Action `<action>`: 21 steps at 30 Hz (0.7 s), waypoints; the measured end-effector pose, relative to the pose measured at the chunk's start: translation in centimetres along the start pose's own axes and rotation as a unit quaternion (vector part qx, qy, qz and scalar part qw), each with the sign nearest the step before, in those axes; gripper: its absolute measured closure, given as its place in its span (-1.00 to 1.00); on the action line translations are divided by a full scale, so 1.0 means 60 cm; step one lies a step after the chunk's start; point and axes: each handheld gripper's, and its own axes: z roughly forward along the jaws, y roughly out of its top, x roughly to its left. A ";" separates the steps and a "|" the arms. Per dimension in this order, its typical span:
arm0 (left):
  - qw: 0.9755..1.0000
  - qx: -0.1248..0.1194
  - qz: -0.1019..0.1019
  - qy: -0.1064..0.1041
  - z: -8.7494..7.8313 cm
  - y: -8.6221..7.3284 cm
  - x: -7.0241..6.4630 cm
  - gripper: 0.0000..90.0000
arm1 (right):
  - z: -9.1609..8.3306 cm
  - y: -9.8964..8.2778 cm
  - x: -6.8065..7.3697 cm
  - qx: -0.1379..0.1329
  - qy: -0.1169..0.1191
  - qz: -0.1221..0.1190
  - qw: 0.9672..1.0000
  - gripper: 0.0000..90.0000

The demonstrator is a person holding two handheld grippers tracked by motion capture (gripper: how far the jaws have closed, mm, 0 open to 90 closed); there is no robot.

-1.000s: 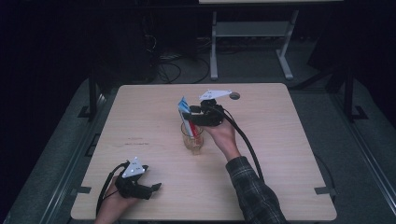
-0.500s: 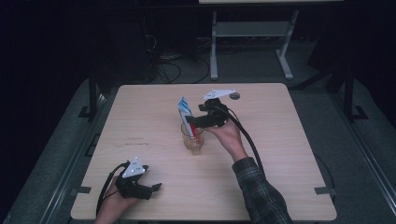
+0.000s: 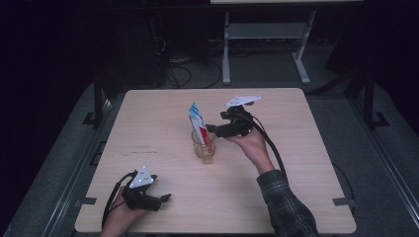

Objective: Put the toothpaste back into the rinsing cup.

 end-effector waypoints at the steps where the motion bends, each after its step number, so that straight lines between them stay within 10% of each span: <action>1: 1.000 0.000 -0.001 0.000 0.000 0.000 0.000 -0.72 | -0.004 -0.001 -0.002 0.001 -0.002 0.001 1.000 -0.54; 21: 1.000 -0.002 -0.002 0.000 0.000 0.000 -0.001 -0.72 | -0.078 -0.055 -0.036 0.013 -0.027 0.014 0.999 -0.57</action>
